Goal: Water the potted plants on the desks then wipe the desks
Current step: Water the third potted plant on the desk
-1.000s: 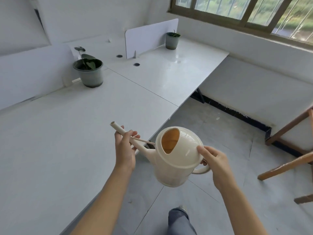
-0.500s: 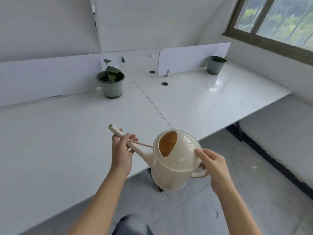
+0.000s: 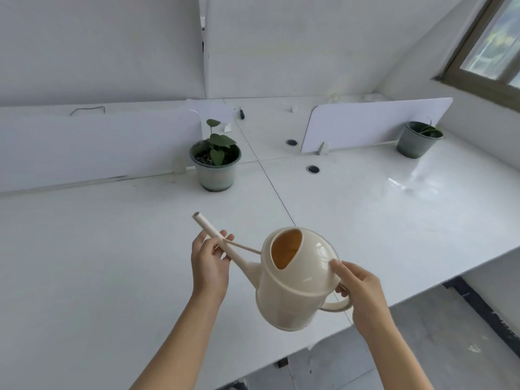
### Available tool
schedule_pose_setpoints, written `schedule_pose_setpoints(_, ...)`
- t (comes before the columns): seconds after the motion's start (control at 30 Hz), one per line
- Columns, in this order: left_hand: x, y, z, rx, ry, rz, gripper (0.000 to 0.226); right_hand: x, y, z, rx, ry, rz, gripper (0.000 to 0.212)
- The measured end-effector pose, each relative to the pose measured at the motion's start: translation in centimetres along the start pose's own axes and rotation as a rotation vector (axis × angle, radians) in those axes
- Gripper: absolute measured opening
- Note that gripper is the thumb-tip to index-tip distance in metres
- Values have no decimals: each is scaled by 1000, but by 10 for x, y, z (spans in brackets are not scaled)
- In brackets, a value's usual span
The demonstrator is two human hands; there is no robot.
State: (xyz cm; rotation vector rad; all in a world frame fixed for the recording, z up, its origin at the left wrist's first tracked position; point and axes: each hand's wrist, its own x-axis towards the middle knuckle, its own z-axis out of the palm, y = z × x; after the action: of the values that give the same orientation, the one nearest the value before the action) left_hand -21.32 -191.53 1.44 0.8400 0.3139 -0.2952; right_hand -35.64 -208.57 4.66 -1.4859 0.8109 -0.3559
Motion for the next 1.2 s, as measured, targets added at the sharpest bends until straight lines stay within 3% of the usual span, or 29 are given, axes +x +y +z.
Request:
schedule_pose_setpoints(0.1, 25, 3, 18, -37, -8, 11, 16, 27, -16, 12, 15, 12, -10, 22)
schedule_pose_setpoints(0.23, 60, 5, 45, 52, -45, 58, 23, 58, -35, 21, 44, 0, 21, 50)
schedule_pose_setpoints(0.3, 77, 5, 57, 156, -72, 74, 29, 73, -44, 25, 42, -18, 2, 43)
schedule_pose_setpoints(0.43, 106, 7, 72, 321, -121, 14, 38, 99, -60, 34, -25, -92, -68, 8)
schedule_pose_setpoints(0.53, 123, 12, 82, 307, -161, -40, 39, 119, -75, 38, -82, -139, -88, 4)
schedule_pose_setpoints(0.97, 160, 3, 102, 259, -120, -67, 33, 168, -92, 55, -190, -195, -89, 11)
schedule_pose_setpoints(1.2, 178, -9, 106, 296, -97, -124, 29, 175, -94, 56, -234, -185, -89, 28)
